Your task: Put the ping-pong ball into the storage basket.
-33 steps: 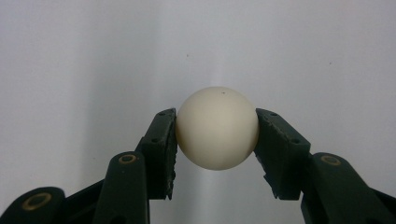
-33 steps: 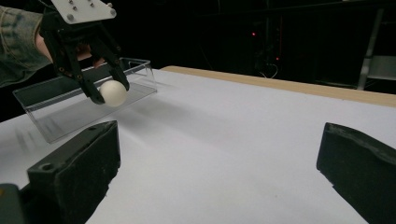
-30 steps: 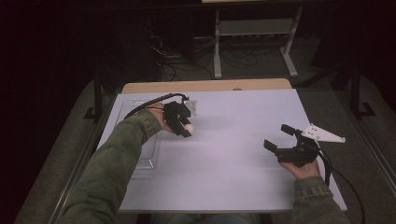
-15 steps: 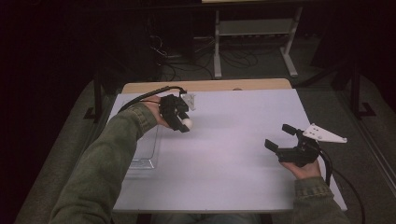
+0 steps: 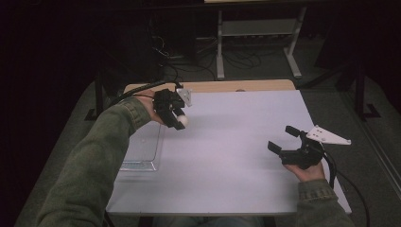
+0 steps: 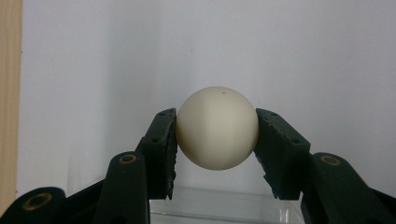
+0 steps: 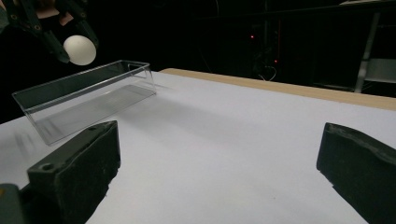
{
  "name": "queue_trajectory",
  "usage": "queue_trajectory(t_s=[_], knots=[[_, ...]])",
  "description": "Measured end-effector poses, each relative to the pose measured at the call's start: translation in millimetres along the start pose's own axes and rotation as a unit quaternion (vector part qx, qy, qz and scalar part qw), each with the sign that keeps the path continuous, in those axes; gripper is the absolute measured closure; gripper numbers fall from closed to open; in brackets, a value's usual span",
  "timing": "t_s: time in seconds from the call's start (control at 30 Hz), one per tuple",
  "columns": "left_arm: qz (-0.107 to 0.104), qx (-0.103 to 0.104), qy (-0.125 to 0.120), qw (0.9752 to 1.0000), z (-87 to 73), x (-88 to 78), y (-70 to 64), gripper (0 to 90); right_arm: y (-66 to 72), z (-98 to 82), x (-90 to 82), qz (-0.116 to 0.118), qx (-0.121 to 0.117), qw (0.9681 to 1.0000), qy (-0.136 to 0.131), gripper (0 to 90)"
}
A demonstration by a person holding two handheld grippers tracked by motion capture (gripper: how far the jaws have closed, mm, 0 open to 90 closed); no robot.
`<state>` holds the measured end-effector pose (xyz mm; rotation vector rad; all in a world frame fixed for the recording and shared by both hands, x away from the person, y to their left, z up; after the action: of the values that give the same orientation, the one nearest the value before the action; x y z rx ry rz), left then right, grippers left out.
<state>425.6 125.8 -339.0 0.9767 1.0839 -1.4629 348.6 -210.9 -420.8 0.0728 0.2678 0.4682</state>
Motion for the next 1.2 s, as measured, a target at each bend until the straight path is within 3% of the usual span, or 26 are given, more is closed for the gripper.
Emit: queue_trajectory(t_s=[0.63,0.97,1.2], knots=[[0.006,0.002,0.035,0.9994,-5.6,-23.2,-17.0,50.8,0.2,1.3,-2.4,0.0,0.001,1.0,-0.003,0.0],[0.008,-0.013,0.062,0.9979,-21.2,-33.2,-24.3,50.8,0.6,2.2,-3.6,0.001,0.002,1.0,-0.007,0.0],[-0.003,-0.021,0.076,0.9969,-32.3,-34.9,-30.9,50.8,0.8,1.0,-2.6,0.001,0.002,1.0,-0.002,0.0]])
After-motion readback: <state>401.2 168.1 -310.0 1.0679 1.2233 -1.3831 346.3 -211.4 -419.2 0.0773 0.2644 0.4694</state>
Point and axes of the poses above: each handheld gripper's, and its own axes: x roughly forward along the jaws, z roughly out of its top, y roughly to its left, the point moved 7 cm from there along x, roughly forward along the jaws, and after that the axes turned 15 degrees about -z, right-handed, at the moved point
